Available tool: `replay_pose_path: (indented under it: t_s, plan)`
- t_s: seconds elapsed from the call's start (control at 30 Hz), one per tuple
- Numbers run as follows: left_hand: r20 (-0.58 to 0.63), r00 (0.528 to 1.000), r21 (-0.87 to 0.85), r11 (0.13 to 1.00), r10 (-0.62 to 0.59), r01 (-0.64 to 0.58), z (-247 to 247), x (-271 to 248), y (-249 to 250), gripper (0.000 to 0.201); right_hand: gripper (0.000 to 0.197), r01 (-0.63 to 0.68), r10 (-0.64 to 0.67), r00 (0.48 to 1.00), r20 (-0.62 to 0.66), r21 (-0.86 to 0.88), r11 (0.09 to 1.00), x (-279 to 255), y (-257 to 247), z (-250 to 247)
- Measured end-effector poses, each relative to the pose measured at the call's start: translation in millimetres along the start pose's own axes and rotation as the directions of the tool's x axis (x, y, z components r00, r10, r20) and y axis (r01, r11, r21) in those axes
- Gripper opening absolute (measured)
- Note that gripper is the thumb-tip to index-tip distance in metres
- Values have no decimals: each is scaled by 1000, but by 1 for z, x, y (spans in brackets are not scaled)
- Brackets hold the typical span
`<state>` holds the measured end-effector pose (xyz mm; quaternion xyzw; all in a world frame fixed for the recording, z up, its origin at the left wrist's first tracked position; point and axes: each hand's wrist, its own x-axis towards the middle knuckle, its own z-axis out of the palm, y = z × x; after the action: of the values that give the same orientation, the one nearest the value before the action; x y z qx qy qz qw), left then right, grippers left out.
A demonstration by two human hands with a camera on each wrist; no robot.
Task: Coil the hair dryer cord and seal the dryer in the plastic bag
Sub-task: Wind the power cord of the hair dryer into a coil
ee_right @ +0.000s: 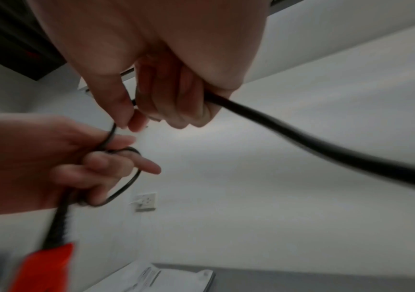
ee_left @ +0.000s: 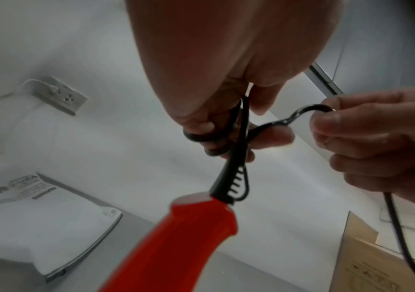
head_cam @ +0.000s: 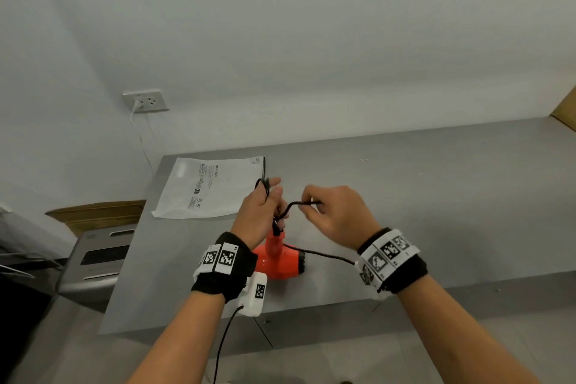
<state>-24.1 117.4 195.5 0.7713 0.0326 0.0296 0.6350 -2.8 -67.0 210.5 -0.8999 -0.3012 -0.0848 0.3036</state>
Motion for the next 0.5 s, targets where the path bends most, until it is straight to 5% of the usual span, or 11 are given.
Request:
replay_pose_path:
  t_s: [0.17, 0.33, 0.5]
  plan:
    - [100, 995, -75, 997, 9, -2, 6, -2, 2, 49, 13, -108, 107, 994, 9, 62, 992, 27, 11, -15]
    - [163, 987, -218, 975, 6, 31, 10, -4, -4, 46, 45, -125, 48, 954, 296, 247, 961, 31, 8, -6]
    - [184, 983, -300, 953, 8, 48, 8, -5, -8, 41, 20, -175, 39, 939, 342, 378, 909, 31, 4, 5]
